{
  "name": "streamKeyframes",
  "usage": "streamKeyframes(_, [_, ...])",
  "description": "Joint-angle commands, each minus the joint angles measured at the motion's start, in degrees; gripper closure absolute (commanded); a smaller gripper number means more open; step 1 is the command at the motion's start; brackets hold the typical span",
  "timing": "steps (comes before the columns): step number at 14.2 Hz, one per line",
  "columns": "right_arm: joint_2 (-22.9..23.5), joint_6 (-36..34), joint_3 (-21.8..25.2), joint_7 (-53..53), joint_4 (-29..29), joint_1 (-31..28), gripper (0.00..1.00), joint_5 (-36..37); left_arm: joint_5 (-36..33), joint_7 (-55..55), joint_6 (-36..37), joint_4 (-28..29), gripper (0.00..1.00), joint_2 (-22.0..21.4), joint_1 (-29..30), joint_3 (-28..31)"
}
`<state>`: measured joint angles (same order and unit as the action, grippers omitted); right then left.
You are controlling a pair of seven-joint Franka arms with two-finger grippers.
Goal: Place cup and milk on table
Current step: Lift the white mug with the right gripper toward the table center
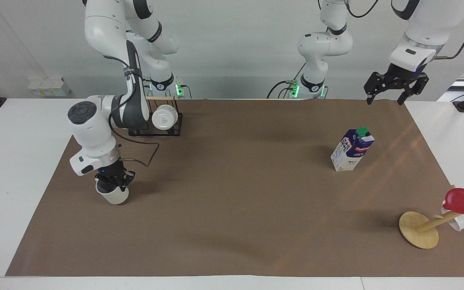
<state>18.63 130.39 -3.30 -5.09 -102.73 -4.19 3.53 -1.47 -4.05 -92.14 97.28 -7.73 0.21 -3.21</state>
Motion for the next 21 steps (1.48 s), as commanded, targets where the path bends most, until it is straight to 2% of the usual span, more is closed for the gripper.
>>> streamKeyframes(1, [-3.50, -1.98, -0.39, -1.41, 0.16, 2.07, 1.00, 0.60, -1.26, 0.10, 1.44, -0.95, 0.00, -0.10, -0.56, 0.31])
streamKeyframes(4, [-3.60, -10.83, -0.39, -3.42, 7.52, 6.46, 1.00, 0.69, -1.26, 0.10, 1.44, -0.95, 0.00, -0.10, -0.56, 0.31])
streamKeyframes(6, [-3.25, -14.01, -0.48, -10.34, 11.30, 9.62, 1.00, 0.78, -1.26, 0.10, 1.44, -0.95, 0.00, -0.10, -0.65, 0.31])
streamKeyframes(10, [-3.07, -16.12, -0.39, -19.41, 12.46, 18.06, 1.00, 0.77, -1.26, 0.10, 1.44, -0.95, 0.00, -0.10, -0.56, 0.31])
streamKeyframes(16, [-0.44, -23.41, -0.39, -26.01, 21.76, 28.08, 1.00, 0.78, -1.26, 0.10, 1.44, -0.95, 0.00, -0.10, -0.56, 0.31])
streamKeyframes(21, [0.18, -25.35, -0.92, -27.08, 24.15, 30.55, 1.00, 0.25, -1.26, 0.10, 1.44, -0.95, 0.00, -0.10, -0.56, 0.31])
